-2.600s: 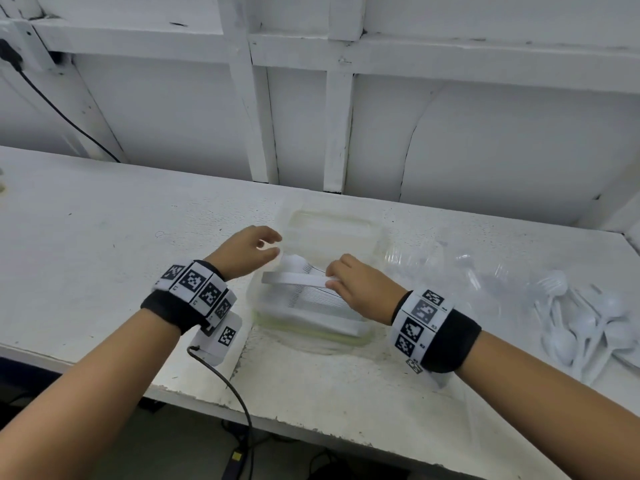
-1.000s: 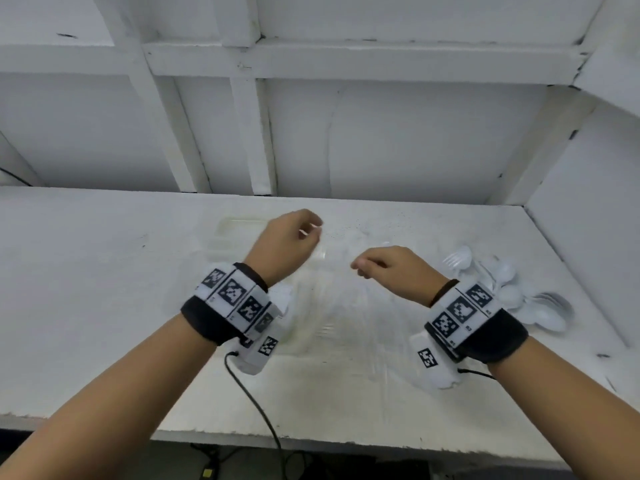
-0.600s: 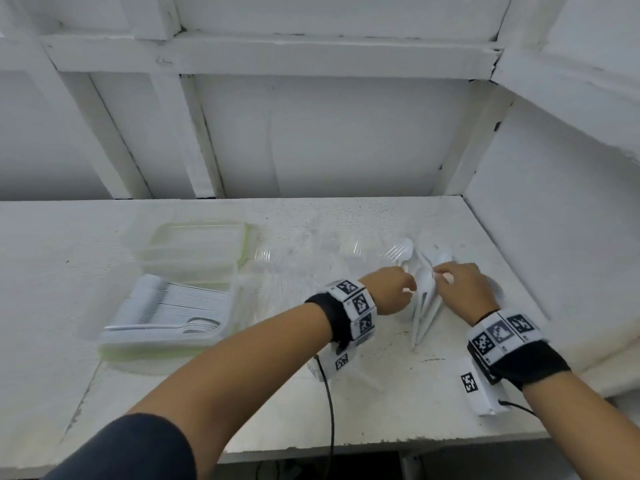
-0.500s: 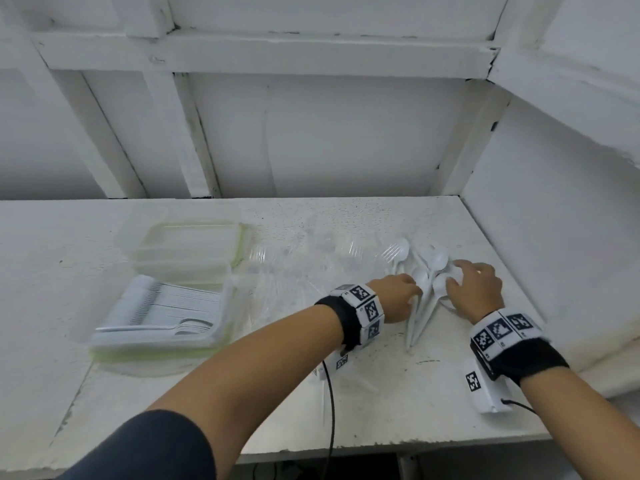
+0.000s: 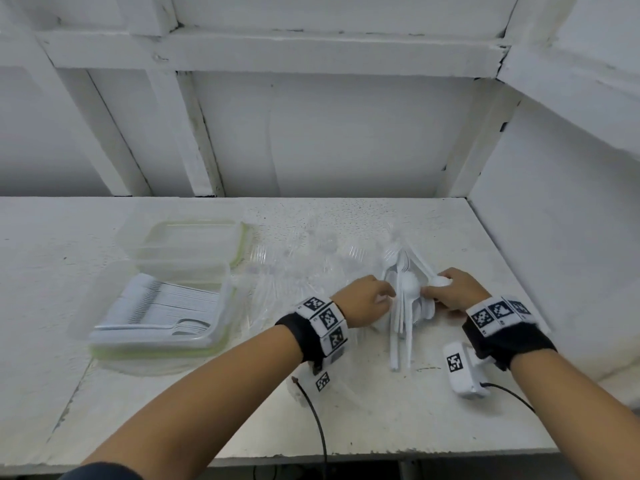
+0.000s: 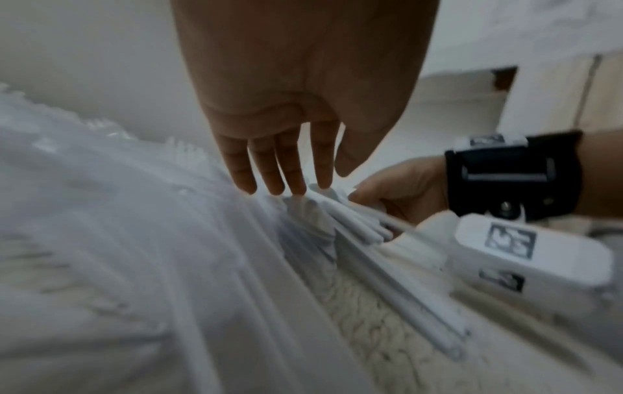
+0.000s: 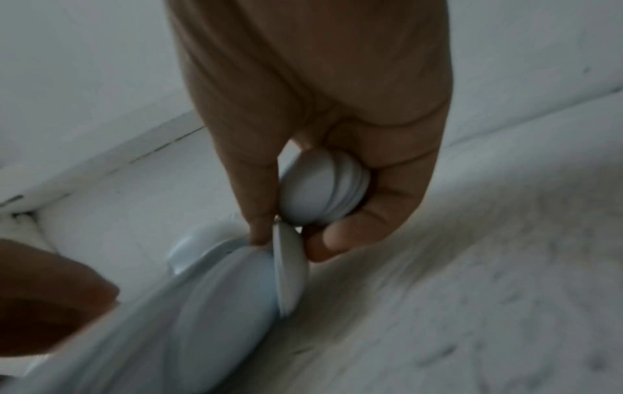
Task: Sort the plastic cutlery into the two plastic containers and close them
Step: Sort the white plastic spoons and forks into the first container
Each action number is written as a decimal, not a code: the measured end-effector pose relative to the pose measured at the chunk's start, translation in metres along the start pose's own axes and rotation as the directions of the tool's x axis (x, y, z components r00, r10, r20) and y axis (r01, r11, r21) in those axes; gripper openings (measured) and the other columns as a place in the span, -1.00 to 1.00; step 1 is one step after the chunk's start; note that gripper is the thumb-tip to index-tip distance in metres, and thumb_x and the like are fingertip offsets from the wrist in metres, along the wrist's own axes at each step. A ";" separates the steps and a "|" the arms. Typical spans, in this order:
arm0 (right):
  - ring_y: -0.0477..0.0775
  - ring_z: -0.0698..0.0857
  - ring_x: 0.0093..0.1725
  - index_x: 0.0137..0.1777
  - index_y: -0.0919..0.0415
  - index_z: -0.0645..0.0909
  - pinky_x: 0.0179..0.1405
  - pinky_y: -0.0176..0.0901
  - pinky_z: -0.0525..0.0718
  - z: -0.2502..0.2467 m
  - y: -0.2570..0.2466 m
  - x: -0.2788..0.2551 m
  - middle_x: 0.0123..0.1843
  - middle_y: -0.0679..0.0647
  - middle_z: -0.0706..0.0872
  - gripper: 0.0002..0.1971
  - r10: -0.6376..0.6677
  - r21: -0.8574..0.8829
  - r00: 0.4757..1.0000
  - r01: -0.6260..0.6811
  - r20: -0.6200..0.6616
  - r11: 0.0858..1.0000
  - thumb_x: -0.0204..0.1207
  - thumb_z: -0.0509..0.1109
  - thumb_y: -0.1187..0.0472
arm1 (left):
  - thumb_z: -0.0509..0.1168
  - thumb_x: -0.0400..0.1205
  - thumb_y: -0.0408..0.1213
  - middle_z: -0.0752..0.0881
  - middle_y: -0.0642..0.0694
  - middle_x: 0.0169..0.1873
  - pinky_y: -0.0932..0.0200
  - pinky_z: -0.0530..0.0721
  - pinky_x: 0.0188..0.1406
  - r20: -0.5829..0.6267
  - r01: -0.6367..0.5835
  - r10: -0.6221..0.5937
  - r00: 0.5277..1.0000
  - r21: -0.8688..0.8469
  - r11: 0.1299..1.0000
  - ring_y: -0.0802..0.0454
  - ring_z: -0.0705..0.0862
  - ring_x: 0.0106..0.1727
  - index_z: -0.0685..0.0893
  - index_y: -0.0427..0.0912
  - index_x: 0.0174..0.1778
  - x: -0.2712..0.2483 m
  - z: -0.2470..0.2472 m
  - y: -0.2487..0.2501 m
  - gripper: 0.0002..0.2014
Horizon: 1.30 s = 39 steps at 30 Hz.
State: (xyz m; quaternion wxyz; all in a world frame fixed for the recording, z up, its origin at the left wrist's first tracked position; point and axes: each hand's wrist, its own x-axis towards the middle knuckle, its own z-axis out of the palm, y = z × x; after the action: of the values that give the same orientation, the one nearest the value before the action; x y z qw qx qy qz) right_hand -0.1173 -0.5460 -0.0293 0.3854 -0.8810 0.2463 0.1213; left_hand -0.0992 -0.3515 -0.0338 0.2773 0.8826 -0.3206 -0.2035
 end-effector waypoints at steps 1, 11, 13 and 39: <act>0.00 0.52 -0.44 -0.25 0.16 0.44 -0.62 -0.31 0.44 0.004 -0.003 -0.001 -0.38 0.10 0.56 -0.76 -0.022 0.062 1.000 0.022 0.001 0.998 0.41 0.50 0.21 | 0.11 0.71 -0.26 0.57 -0.21 0.29 0.16 0.44 0.27 -0.045 0.018 -0.020 0.999 -0.062 0.998 -0.10 0.55 0.30 0.53 -0.22 0.38 -0.003 -0.003 -0.003 -0.66; 0.05 0.66 0.07 0.31 0.18 0.55 0.07 -0.10 0.57 0.041 -0.060 -0.028 0.11 0.04 0.68 -0.57 -0.377 0.015 0.926 0.377 -0.006 0.926 0.54 0.33 -0.07 | 0.10 0.73 -0.09 0.66 -0.18 0.13 0.09 0.62 0.17 -0.096 0.164 -0.403 0.910 -0.810 0.563 -0.03 0.64 0.10 0.53 -0.27 0.33 -0.014 -0.030 -0.021 -0.62; 0.00 0.54 0.31 0.44 0.12 0.45 0.26 -0.15 0.45 0.053 -0.076 -0.042 0.29 -0.03 0.57 -0.51 -0.436 -0.016 0.897 0.438 0.078 0.899 0.59 0.22 -0.12 | 0.13 0.70 0.00 0.71 -0.12 -0.03 0.07 0.66 0.12 -0.044 0.141 -0.413 0.910 -0.903 0.406 -0.05 0.69 0.04 0.60 -0.24 0.19 -0.019 -0.036 -0.024 -0.62; 0.20 0.57 0.24 0.32 0.19 0.57 0.22 -0.04 0.54 0.063 -0.075 -0.026 0.25 0.23 0.59 -0.69 -0.440 -0.374 0.895 0.385 -0.071 0.844 0.62 0.22 0.18 | 0.09 0.72 -0.25 0.58 -0.17 0.23 0.21 0.44 0.16 -0.173 0.309 -0.297 0.939 0.046 0.950 -0.07 0.58 0.21 0.51 -0.05 0.41 -0.072 -0.094 -0.070 -0.67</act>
State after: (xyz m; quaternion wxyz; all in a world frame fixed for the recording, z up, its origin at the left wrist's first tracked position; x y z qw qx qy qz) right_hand -0.1012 -0.4466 -0.0149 0.2193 -0.9741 0.0541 0.0091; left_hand -0.0678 -0.2242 0.0074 0.2359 0.9445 -0.1643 -0.1587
